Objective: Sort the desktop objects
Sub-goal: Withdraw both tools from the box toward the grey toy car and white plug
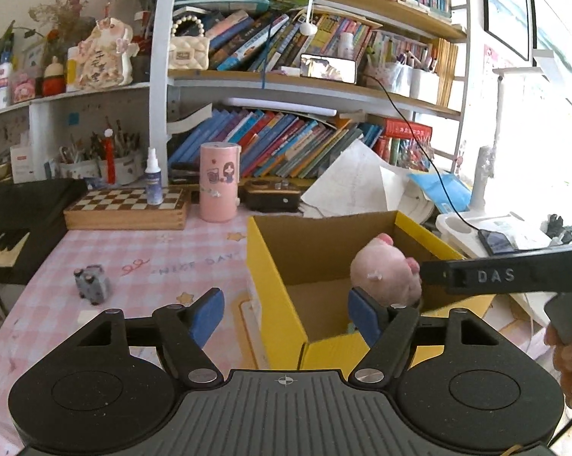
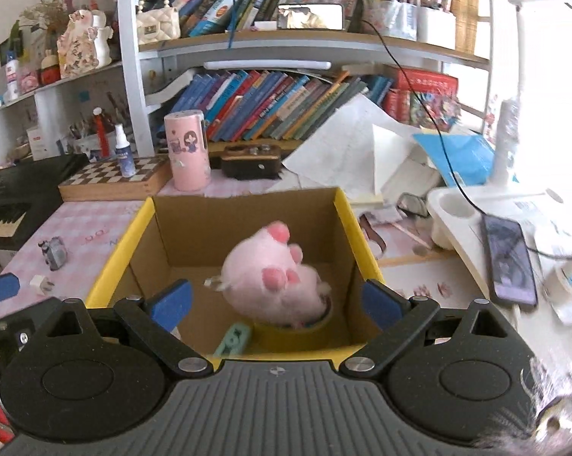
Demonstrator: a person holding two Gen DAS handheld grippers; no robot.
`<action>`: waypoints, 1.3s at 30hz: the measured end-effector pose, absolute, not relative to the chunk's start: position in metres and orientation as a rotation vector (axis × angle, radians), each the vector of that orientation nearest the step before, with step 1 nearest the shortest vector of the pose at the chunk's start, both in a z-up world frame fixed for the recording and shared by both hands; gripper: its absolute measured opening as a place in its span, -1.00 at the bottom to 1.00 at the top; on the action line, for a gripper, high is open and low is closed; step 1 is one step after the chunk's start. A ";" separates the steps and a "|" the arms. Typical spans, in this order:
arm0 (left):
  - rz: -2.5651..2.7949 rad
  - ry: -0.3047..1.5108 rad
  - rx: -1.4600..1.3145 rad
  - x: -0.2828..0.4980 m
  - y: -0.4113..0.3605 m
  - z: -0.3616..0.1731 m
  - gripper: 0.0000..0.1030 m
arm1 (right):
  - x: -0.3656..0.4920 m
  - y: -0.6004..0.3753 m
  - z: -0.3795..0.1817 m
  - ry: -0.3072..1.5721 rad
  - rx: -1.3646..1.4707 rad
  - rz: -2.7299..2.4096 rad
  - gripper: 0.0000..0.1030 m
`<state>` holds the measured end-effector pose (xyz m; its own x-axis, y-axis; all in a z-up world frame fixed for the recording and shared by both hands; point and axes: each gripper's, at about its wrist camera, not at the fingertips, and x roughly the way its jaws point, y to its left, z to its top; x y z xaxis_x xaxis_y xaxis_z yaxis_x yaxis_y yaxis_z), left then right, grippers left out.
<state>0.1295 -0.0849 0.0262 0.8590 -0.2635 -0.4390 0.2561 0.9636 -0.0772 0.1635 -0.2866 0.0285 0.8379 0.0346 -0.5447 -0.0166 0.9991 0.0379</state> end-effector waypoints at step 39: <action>-0.220 0.753 0.038 0.040 0.022 -0.021 0.44 | 0.031 -0.182 -0.042 0.883 0.158 -0.004 0.36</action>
<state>0.0402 0.0221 -0.0208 0.7078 -0.1842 -0.6819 0.2111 0.9764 -0.0446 0.0307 -0.1818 -0.0417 0.6358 0.0618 -0.7693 0.0688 0.9883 0.1362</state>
